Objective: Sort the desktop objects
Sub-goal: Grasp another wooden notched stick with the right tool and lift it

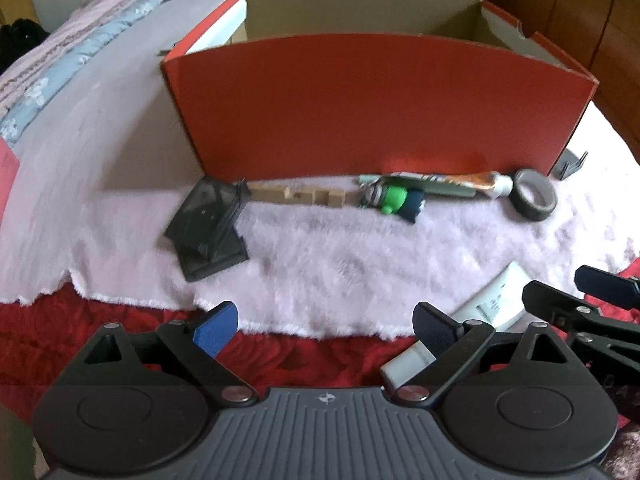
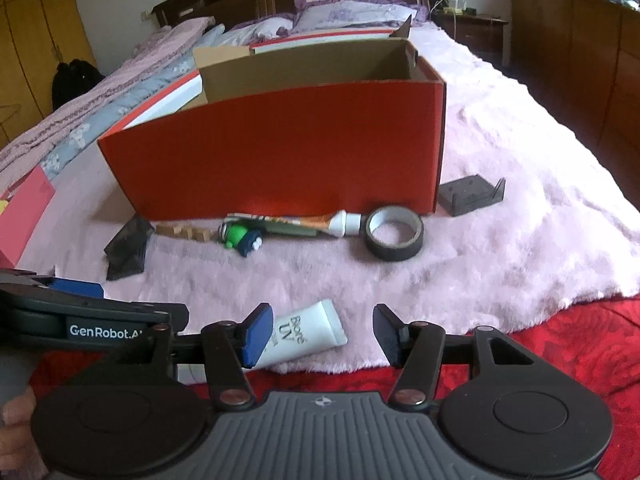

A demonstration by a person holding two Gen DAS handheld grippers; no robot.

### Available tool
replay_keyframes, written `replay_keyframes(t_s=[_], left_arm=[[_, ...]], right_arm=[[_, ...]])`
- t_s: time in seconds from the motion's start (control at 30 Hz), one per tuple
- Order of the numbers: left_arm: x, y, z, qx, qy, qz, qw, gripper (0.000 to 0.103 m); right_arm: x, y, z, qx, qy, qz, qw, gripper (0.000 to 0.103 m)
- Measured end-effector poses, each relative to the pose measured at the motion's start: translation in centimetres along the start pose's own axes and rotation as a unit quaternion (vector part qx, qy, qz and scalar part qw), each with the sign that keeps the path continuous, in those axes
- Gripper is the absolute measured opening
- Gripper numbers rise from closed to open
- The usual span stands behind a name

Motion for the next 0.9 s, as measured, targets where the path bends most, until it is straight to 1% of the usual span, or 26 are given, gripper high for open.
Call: replay_keyframes(t_s=[0.13, 0.27, 0.33, 0.4, 0.5, 0.67, 0.8, 0.9], left_arm=[[-1.5, 0.5, -0.6, -0.008, -0.009, 0.011, 0.9999, 0.096], [-2.8, 0.9, -0.7, -0.015, -0.024, 0.016, 0.9995, 0.096], [-3.4, 1.1, -0.8, -0.017, -0.031, 0.018, 0.9992, 0.096], [-4.0, 1.2, -0.7, -0.016, -0.037, 0.02, 0.999, 0.096], [-5.0, 1.3, -0.5, -0.014, -0.047, 0.023, 0.9985, 0.096], [-7.1, 1.6, -0.3, -0.013, -0.067, 0.03, 0.9972, 0.096], [-9.0, 1.7, -0.1, -0.012, -0.091, 0.033, 0.9952, 0.096], [-10.1, 1.8, 0.2, -0.009, -0.104, 0.033, 0.994, 0.096]], right_arm=[[-0.5, 0.4, 0.1, -0.003, -0.011, 0.007, 1.0, 0.058], [-1.5, 1.5, 1.4, 0.003, -0.046, 0.016, 0.999, 0.056], [-2.3, 2.3, 2.4, 0.006, -0.062, 0.032, 0.998, 0.05], [-3.2, 3.4, 3.5, 0.008, -0.073, 0.053, 0.996, 0.047], [-4.7, 5.1, 4.9, 0.008, -0.095, 0.07, 0.993, 0.045], [-8.1, 7.5, 7.6, 0.019, -0.162, 0.101, 0.981, 0.044], [-10.0, 9.8, 9.2, 0.02, -0.208, 0.1, 0.973, 0.043], [-10.9, 11.8, 9.8, 0.011, -0.232, 0.092, 0.968, 0.043]])
Point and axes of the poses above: each gripper's, at about its wrist camera, not at the fingertips, and y roughly the way its jaws point, x to its right, z to its top, the point moved 3 cm from there along y, roughly the way its jaws point, and after that the axes turned 15 degrees about -y, right-handed, at the moved point
